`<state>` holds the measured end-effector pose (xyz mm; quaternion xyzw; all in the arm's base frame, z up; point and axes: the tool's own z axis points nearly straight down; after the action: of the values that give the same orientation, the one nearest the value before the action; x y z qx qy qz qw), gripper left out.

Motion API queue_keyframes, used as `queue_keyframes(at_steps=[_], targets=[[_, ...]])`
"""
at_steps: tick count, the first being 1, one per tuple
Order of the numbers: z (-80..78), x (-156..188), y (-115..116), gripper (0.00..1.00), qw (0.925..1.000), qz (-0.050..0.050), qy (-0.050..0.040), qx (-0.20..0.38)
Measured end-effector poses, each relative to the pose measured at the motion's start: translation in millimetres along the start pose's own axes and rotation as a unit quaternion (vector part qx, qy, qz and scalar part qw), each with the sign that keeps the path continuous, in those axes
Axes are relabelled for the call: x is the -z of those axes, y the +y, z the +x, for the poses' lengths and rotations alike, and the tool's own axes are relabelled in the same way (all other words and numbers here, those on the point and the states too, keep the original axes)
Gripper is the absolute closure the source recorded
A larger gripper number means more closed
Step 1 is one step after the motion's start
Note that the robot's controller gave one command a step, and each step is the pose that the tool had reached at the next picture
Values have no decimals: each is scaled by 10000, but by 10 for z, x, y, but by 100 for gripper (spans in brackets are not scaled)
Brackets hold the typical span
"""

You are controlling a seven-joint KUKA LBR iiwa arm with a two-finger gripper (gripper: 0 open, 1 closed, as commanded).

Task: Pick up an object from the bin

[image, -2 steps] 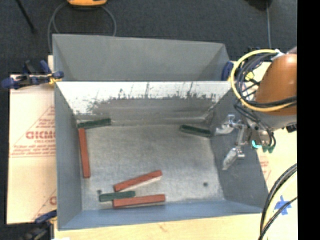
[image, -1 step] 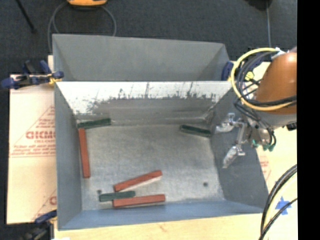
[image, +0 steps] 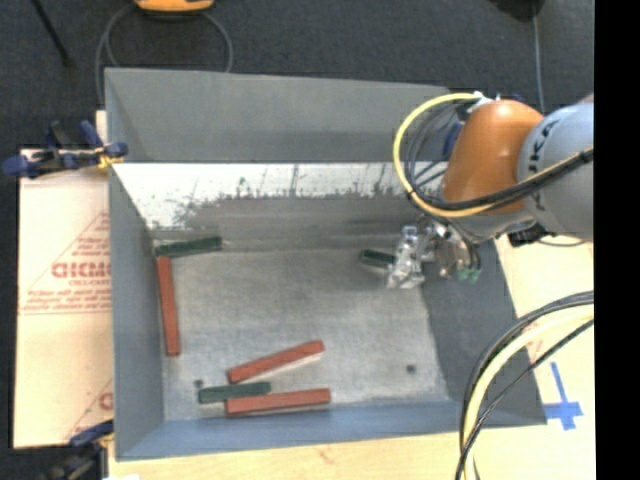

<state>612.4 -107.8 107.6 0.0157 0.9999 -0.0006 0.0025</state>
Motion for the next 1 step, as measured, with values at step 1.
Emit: queue_keyframes(at_steps=[1], targets=[[1,0,-4,0,10000,5,1,8]])
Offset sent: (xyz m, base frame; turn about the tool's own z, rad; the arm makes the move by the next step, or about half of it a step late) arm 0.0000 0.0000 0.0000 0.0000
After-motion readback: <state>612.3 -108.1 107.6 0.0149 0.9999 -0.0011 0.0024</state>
